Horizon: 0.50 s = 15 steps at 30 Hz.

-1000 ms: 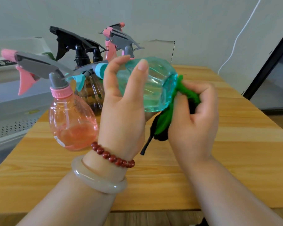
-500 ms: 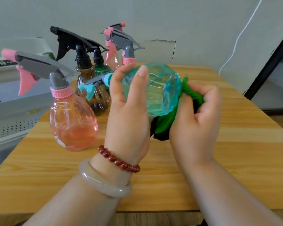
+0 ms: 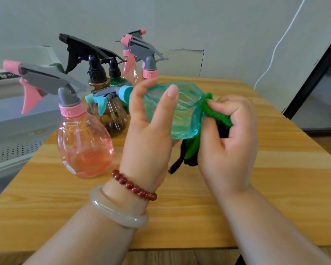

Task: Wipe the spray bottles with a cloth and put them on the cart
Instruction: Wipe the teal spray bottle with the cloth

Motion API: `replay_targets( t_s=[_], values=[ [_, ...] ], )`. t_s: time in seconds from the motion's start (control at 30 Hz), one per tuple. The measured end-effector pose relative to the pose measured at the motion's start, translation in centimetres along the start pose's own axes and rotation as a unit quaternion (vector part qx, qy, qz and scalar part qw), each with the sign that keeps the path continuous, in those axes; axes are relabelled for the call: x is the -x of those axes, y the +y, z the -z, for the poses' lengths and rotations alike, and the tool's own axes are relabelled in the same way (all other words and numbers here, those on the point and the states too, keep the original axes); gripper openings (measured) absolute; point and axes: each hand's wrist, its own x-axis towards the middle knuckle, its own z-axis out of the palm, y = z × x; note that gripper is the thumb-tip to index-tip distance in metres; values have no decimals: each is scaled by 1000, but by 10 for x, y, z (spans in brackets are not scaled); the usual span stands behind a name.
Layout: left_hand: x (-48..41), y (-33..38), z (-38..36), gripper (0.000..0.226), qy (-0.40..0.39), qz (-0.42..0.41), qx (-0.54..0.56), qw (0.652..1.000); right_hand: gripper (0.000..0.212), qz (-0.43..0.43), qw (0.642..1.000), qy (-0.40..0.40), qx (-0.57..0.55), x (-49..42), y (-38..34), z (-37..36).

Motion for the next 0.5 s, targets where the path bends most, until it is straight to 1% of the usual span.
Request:
replay_targets(
  t_s=[0.07,0.1,0.13,0.23,0.3,0.4,0.5],
  values=[
    [-3,0,3,43,-6,-14,-42,999,27,-120,992,26,-10,-4,5,3],
    [-3,-3,5,43,-25,-27,-54,998,28,-159,987,27,-8,-6,5,3],
    [-3,-3,5,44,-44,-35,-75,996,28,-176,984,20,-3,-8,8,5],
    [-4,-6,8,44,-71,-87,-172,979,26,-208,978,-20,16,-17,13,11],
    [-4,-8,8,37,-83,-82,-226,967,26,-232,971,-49,10,-21,17,15],
    [-3,-11,8,44,-97,-61,-290,950,23,-239,968,-79,17,-20,21,16],
    [-4,-15,13,47,-96,-49,-342,934,23,-216,972,-90,28,-18,21,16]
  ],
)
